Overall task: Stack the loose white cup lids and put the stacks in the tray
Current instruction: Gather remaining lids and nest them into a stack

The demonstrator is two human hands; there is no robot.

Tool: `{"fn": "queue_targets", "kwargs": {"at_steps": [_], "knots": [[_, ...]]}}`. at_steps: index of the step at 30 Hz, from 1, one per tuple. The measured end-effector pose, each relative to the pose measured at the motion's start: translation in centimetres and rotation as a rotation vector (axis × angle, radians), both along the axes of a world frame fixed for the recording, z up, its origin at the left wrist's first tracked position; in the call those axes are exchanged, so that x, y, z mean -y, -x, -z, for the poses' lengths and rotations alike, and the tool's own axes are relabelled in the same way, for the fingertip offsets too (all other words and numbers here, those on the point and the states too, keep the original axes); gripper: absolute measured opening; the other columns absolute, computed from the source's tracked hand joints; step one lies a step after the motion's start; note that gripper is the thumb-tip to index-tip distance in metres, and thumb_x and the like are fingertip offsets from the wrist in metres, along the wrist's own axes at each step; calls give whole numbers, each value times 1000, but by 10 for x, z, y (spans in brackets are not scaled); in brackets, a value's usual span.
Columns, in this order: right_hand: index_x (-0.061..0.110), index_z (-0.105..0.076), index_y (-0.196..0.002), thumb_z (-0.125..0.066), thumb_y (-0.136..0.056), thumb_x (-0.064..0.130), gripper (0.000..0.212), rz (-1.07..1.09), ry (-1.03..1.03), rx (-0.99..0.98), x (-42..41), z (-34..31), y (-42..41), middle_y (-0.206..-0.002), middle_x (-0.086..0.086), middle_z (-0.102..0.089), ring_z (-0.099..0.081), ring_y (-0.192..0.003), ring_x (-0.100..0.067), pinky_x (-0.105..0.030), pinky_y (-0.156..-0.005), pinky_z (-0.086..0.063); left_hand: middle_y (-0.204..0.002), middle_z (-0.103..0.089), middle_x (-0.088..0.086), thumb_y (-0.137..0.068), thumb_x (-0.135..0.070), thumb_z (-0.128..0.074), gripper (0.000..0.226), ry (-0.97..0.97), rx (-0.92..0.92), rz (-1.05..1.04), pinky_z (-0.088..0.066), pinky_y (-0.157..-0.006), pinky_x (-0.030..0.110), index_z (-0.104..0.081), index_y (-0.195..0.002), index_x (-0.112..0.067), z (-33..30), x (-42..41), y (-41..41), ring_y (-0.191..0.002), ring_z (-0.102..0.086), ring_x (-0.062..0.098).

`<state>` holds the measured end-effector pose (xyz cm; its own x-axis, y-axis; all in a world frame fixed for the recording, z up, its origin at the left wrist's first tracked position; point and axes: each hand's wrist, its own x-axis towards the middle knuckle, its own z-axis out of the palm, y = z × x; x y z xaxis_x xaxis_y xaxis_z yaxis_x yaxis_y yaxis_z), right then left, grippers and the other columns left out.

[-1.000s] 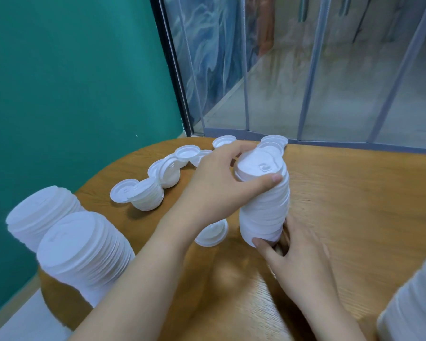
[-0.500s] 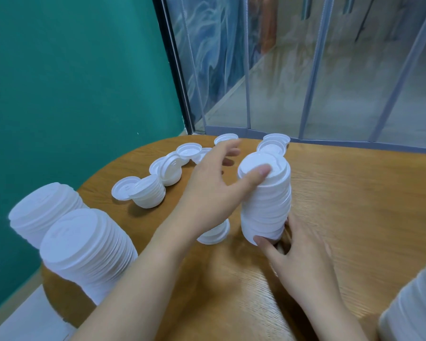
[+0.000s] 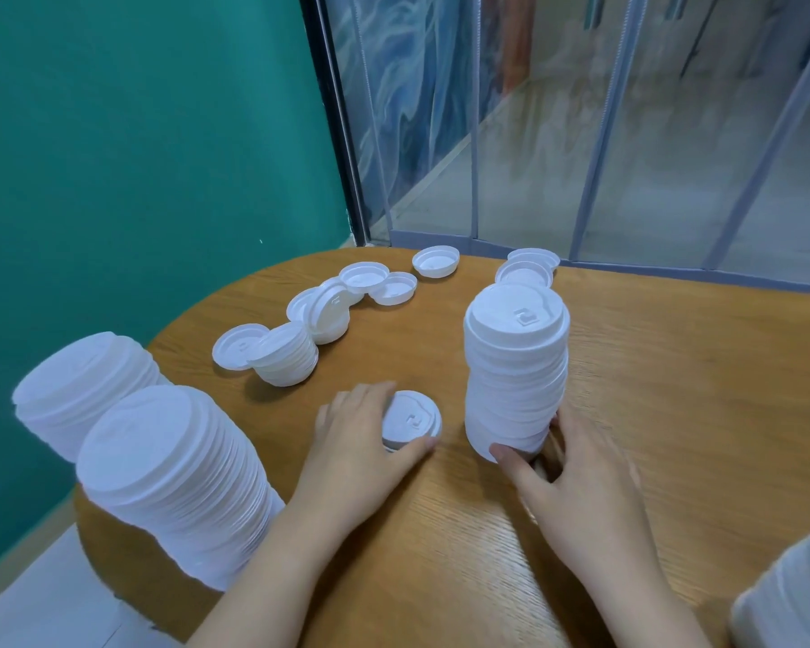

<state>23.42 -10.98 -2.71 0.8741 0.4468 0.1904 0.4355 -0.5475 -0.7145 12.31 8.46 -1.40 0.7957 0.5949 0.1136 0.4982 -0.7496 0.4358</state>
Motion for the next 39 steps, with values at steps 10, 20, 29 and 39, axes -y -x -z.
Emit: {"fn": "queue_targets", "kwargs": {"at_steps": [10,20,29,39], "knots": [[37,-53,-99,-75,-78,56,35,11,-2,1,0,0,1,-84,17,-59,-54,-88,-14,-48,-90,-46,-125,-53,-16,-80,-71,-70,69,50,10,-77,-27,-108,28,-55,-132,-29,2,-1,-2,-123,-43,9],[38,-52,-97,-74,-77,57,35,1,-13,8,-1,-1,0,-80,17,-57,-53,-85,-12,-45,-87,-45,-120,-58,-29,-76,-51,-85,66,284,392,-154,-43,-104,18,-60,-135,-38,-33,9,-2,-119,-51,-8],[40,-54,-107,-77,-77,54,40,24,-20,21,-2,0,0,-89,23,-57,-45,-86,-5,-35,-87,-36,-118,-71,-20,-67,-56,-82,69,335,620,-75,-52,-101,31,-62,-130,-36,-99,23,0,-112,-63,-2],[40,-53,-113,-72,-79,56,43,24,-5,0,-1,1,0,-89,20,-57,-51,-93,-10,-41,-97,-40,-113,-72,-22,-77,-48,-86,48,266,433,173,-51,-98,23,-68,-119,-34,-134,39,-33,-110,-64,-2]]}}
